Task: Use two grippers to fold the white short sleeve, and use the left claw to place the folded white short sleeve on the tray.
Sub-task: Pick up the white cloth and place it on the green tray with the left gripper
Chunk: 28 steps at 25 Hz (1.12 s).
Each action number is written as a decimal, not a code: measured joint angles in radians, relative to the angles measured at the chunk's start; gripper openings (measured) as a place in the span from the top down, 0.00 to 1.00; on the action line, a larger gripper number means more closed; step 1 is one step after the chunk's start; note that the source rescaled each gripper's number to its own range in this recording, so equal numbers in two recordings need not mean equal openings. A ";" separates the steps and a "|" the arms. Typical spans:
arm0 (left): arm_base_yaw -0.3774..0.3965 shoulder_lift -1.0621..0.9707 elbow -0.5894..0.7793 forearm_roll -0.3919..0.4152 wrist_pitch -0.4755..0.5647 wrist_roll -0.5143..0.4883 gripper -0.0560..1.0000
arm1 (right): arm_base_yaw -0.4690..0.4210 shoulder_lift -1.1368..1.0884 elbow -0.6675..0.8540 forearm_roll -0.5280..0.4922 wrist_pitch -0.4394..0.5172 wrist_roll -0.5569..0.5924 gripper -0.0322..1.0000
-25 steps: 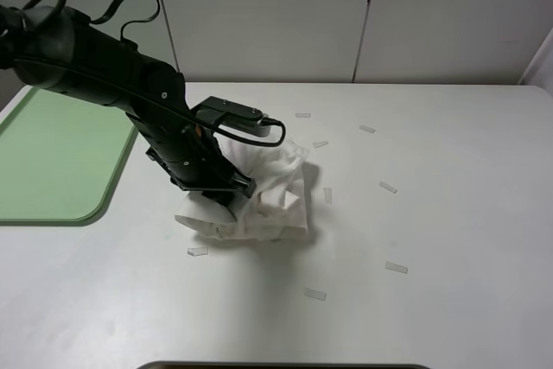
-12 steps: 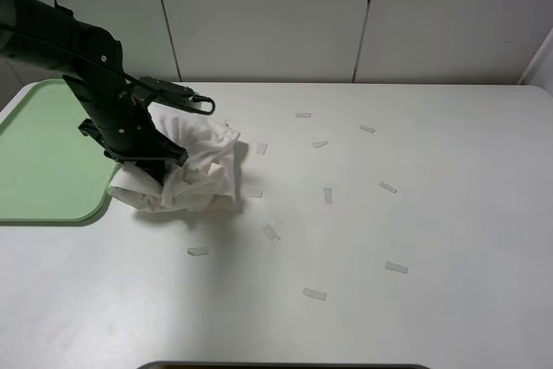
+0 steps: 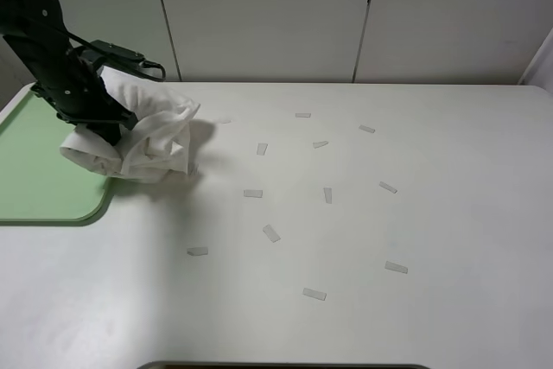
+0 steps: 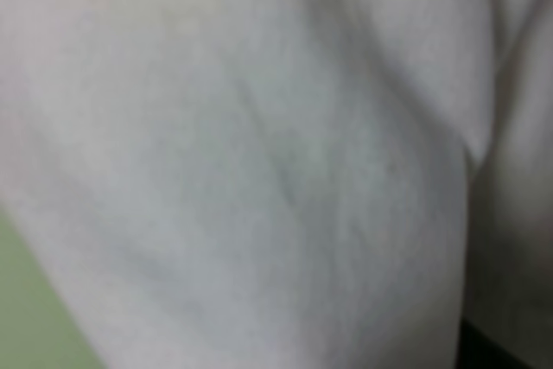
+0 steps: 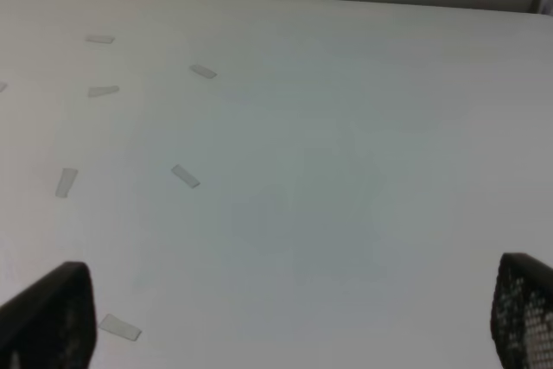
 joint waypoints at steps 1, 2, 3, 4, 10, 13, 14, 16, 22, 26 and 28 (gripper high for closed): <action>0.020 0.000 -0.004 0.000 0.000 0.024 0.62 | 0.000 0.000 0.000 0.000 0.000 0.000 0.00; 0.036 0.000 -0.004 0.000 -0.003 0.051 0.62 | 0.000 0.000 0.000 0.000 0.000 0.000 0.00; 0.072 0.000 -0.004 0.000 -0.003 0.097 0.62 | 0.000 0.000 0.000 0.000 0.000 0.000 0.00; 0.086 0.000 -0.004 0.000 -0.003 0.110 0.62 | 0.000 0.000 0.000 0.000 0.000 0.000 0.00; 0.182 0.000 -0.004 -0.008 -0.030 0.214 0.62 | 0.000 0.000 0.000 0.000 0.000 0.000 0.00; 0.241 0.000 -0.004 -0.002 -0.064 0.276 0.62 | 0.000 0.000 0.000 0.000 0.000 0.000 0.00; 0.259 0.000 -0.004 0.006 -0.075 0.288 0.63 | 0.000 0.000 0.000 0.000 0.000 0.000 0.00; 0.297 0.000 -0.004 0.017 -0.095 0.310 0.63 | 0.000 0.000 0.000 0.000 0.000 0.000 0.00; 0.341 0.000 -0.004 0.026 -0.122 0.325 0.63 | 0.000 0.000 0.000 0.000 0.000 0.000 0.00; 0.341 0.000 -0.004 0.026 -0.137 0.325 0.62 | 0.000 0.000 0.000 0.000 0.000 0.000 0.00; 0.341 0.000 -0.004 0.026 -0.154 0.325 0.50 | 0.000 0.000 0.000 0.000 0.000 0.000 0.00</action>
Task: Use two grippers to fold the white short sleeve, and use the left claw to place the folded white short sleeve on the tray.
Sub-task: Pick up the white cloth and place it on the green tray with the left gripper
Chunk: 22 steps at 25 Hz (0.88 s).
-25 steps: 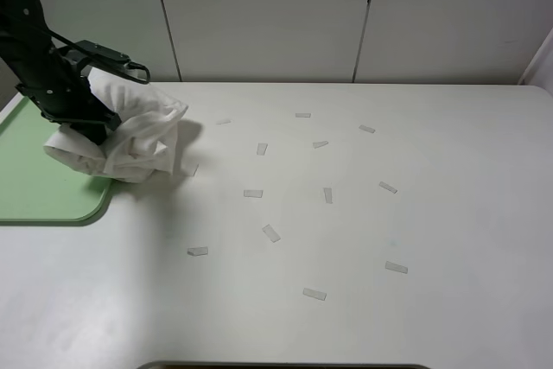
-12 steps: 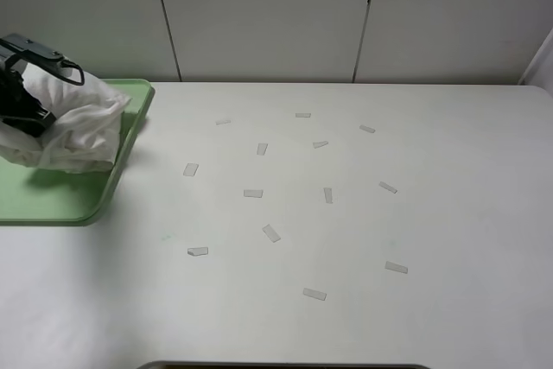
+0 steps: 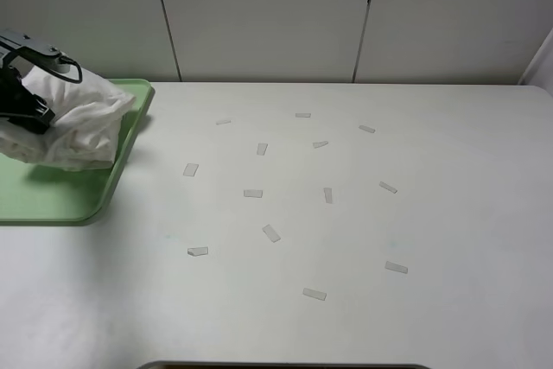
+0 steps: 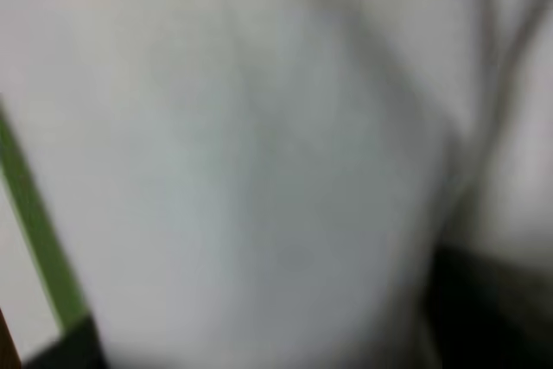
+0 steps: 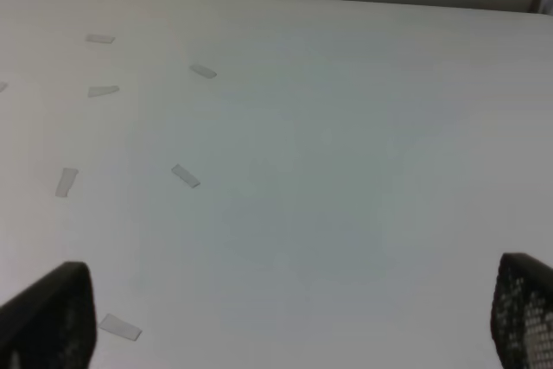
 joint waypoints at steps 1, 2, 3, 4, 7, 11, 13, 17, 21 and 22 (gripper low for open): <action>0.000 0.000 0.000 0.000 -0.004 0.000 0.41 | 0.000 0.000 0.000 0.000 0.000 0.000 0.00; 0.000 0.000 0.000 0.000 -0.014 0.000 0.30 | 0.000 0.000 0.000 0.000 0.000 0.000 0.00; 0.000 0.000 0.000 0.000 -0.030 0.000 0.21 | 0.000 0.000 0.000 0.000 0.000 0.000 0.00; 0.000 0.000 0.000 0.000 -0.045 0.000 0.13 | 0.000 0.000 0.000 0.000 0.000 0.000 0.00; 0.002 0.000 0.000 -0.001 -0.083 0.000 0.05 | 0.000 0.000 0.000 0.000 0.000 0.000 0.00; 0.002 0.000 0.000 -0.004 -0.123 -0.001 0.00 | 0.000 0.000 0.000 0.000 0.000 0.000 0.00; 0.002 0.000 0.000 -0.004 -0.119 -0.006 0.00 | 0.000 0.000 0.000 0.000 0.000 0.000 0.00; -0.004 -0.018 0.000 -0.004 -0.104 -0.049 0.00 | 0.000 0.000 0.000 0.000 0.000 0.000 0.00; -0.040 -0.087 0.000 -0.004 -0.100 -0.055 0.00 | 0.000 0.000 0.000 0.000 0.000 0.000 0.00; -0.052 -0.103 0.000 -0.004 -0.098 -0.056 0.00 | 0.000 0.000 0.000 0.000 0.000 0.000 0.00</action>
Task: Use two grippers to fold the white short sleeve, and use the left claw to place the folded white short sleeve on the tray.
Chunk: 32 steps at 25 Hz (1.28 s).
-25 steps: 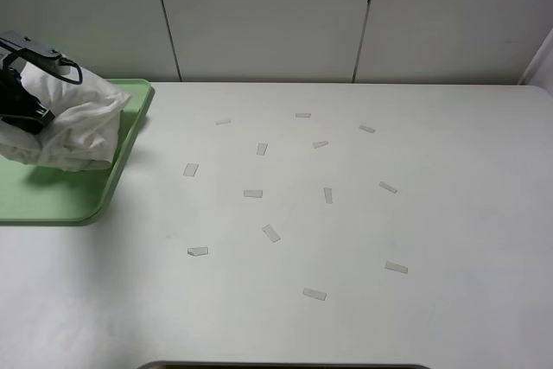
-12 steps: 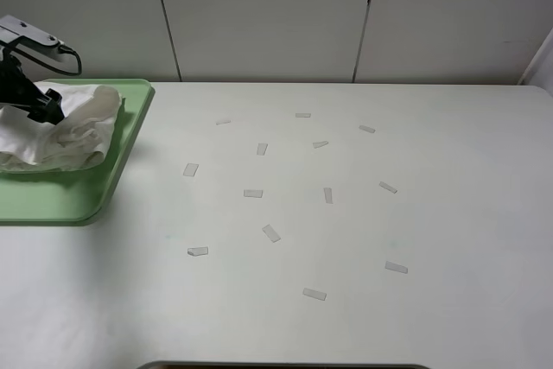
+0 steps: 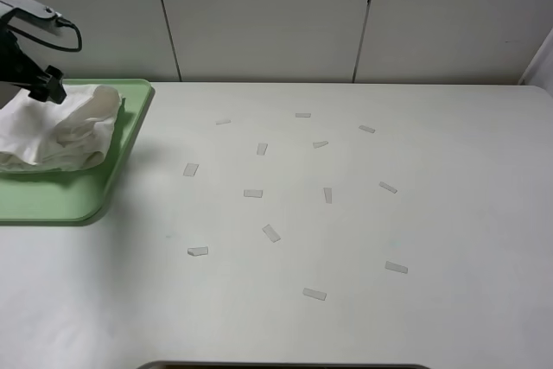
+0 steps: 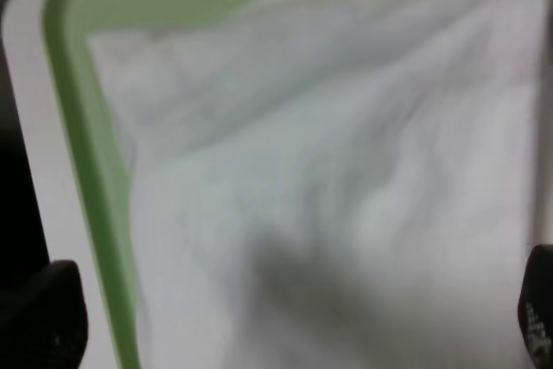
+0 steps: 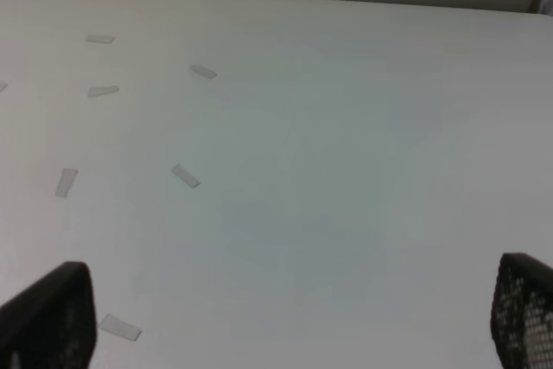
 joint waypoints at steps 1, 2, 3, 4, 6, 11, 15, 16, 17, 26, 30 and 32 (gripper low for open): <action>-0.013 -0.017 0.000 0.000 0.006 -0.003 0.00 | 0.000 0.000 0.000 0.000 0.000 0.000 0.00; -0.024 -0.031 0.000 0.000 0.012 -0.010 0.00 | 0.000 0.000 0.000 0.000 0.000 0.000 0.00; -0.024 -0.031 0.000 0.000 0.012 -0.010 0.00 | 0.000 0.000 0.000 0.000 0.000 0.000 0.00; -0.045 -0.058 0.000 0.000 0.030 -0.026 0.00 | 0.000 0.000 0.000 0.000 0.000 0.000 0.00; -0.059 -0.073 0.000 0.000 0.044 -0.035 0.00 | 0.000 0.000 0.000 0.000 0.000 0.000 0.00; -0.101 -0.126 0.000 0.000 0.150 -0.073 0.00 | 0.000 0.000 0.000 0.000 0.000 0.000 0.00; -0.123 -0.175 0.000 0.000 0.244 -0.129 0.00 | 0.000 0.000 0.000 0.000 0.000 0.000 0.00; -0.128 -0.195 0.000 0.000 0.281 -0.155 0.00 | 0.000 0.000 0.000 0.000 0.000 0.000 0.00; -0.133 -0.237 0.000 0.000 0.338 -0.192 0.00 | 0.000 0.000 0.000 0.000 0.000 0.000 0.00; -0.166 -0.442 0.000 -0.001 0.583 -0.243 0.01 | 0.000 0.000 0.000 0.000 0.000 0.000 0.00; -0.179 -0.493 0.000 -0.001 0.636 -0.256 0.01 | 0.000 0.000 0.000 0.000 0.000 0.000 0.00; -0.190 -0.541 0.000 -0.002 0.690 -0.259 0.01 | 0.000 0.000 0.000 0.000 0.000 0.000 0.00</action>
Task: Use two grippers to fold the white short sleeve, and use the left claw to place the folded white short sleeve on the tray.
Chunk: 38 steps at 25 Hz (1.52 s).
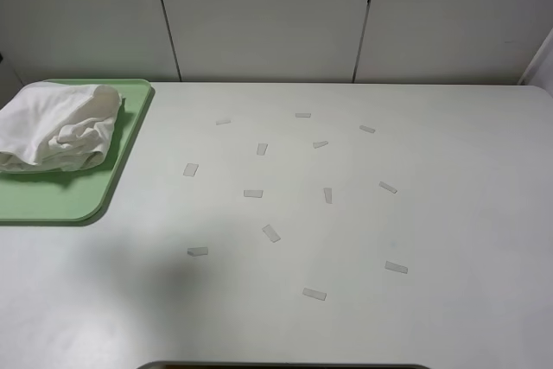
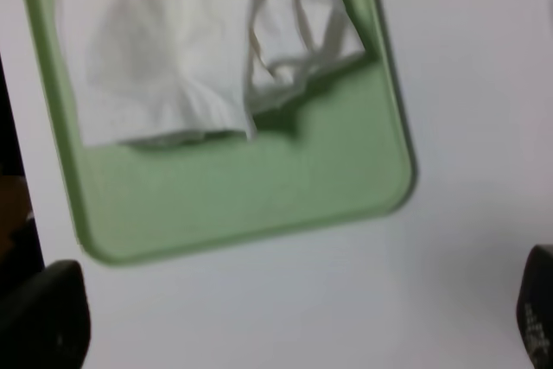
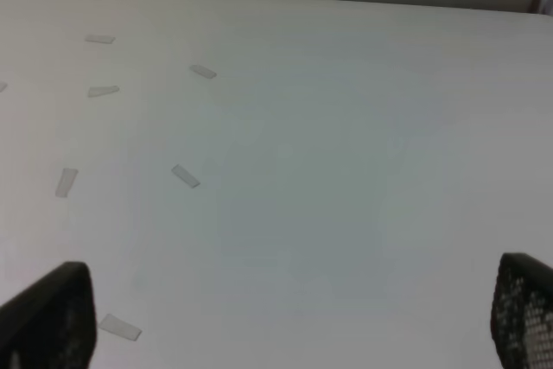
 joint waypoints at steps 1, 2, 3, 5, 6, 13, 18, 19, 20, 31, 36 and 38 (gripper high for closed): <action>-0.002 -0.021 0.000 -0.003 0.026 -0.002 0.01 | 0.000 0.000 0.000 0.000 0.000 0.000 0.00; -0.002 -0.038 0.000 -0.008 0.047 -0.002 0.01 | 0.000 0.000 0.000 0.000 0.000 0.000 0.00; -0.003 -0.052 0.000 -0.013 0.068 -0.002 0.01 | 0.000 0.000 0.000 0.000 0.000 0.000 0.00; -0.003 -0.116 0.000 -0.018 0.135 -0.013 0.02 | 0.000 0.000 0.000 0.000 0.000 0.000 0.00; -0.003 -0.134 0.000 -0.019 0.151 -0.025 0.02 | 0.000 0.000 0.000 0.000 0.000 0.000 0.00; -0.003 -0.266 0.000 -0.021 0.152 -0.068 0.03 | 0.000 0.000 0.000 0.000 0.000 0.000 0.00; -0.003 -0.395 0.018 -0.021 0.152 -0.072 0.03 | 0.000 0.000 0.000 0.000 0.000 0.000 0.00; -0.003 -0.419 0.027 -0.021 0.152 -0.072 0.03 | 0.000 0.000 0.000 0.000 0.000 0.000 0.00; -0.003 -0.419 0.027 -0.021 0.152 -0.072 0.03 | 0.000 0.000 0.000 0.000 0.000 0.000 0.00; -0.003 -0.788 0.289 -0.027 0.152 -0.129 0.04 | 0.000 0.000 0.000 0.000 0.000 0.000 0.00; -0.003 -0.939 0.386 -0.045 0.152 -0.129 0.04 | 0.000 0.000 0.000 0.000 0.000 0.000 0.00; -0.003 -0.960 0.406 -0.048 0.152 -0.129 0.03 | 0.000 0.000 0.000 0.000 0.000 0.000 0.00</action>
